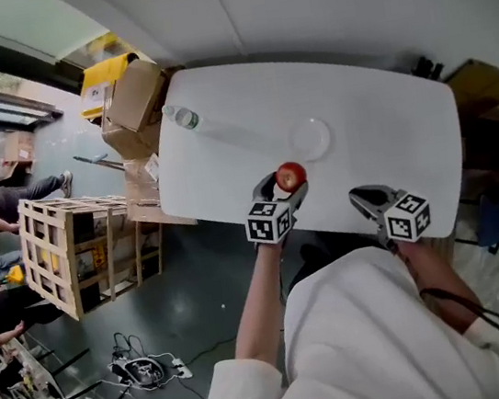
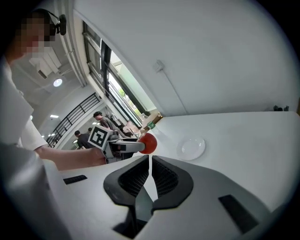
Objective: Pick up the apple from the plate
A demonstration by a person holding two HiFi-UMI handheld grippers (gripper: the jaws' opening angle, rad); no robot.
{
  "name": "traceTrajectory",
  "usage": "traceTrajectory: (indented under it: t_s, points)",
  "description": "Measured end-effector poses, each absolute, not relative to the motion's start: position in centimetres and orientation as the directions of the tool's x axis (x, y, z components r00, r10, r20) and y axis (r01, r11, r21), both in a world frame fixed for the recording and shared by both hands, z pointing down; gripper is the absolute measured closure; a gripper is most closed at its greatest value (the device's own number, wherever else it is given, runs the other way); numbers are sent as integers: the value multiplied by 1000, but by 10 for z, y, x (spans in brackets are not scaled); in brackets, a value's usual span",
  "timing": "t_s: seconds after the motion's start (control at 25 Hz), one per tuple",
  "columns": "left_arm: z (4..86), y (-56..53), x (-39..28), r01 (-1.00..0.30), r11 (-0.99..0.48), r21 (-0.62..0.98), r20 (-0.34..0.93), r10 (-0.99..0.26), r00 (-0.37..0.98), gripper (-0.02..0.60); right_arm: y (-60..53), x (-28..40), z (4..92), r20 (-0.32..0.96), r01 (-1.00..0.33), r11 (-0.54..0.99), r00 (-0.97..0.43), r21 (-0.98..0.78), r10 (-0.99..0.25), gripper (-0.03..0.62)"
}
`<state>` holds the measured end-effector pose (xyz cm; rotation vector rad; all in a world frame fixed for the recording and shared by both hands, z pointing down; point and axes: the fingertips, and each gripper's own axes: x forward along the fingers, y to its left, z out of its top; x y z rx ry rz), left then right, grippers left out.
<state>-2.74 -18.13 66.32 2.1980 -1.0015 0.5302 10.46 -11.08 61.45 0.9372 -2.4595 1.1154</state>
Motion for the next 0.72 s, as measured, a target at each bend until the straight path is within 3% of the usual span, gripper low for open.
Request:
traceTrajectory:
  t_s: [0.36,0.72]
  points:
    - [610,-101,-78,-757,-529,384,513,-559,651,224,-67,68,584,445,-678,533,-735,-506,-512,551]
    - [585,-36,-92,-733,-542,411,473,-560,680,224,-14,85,571,432,-723,505,-688,-471,-583,553]
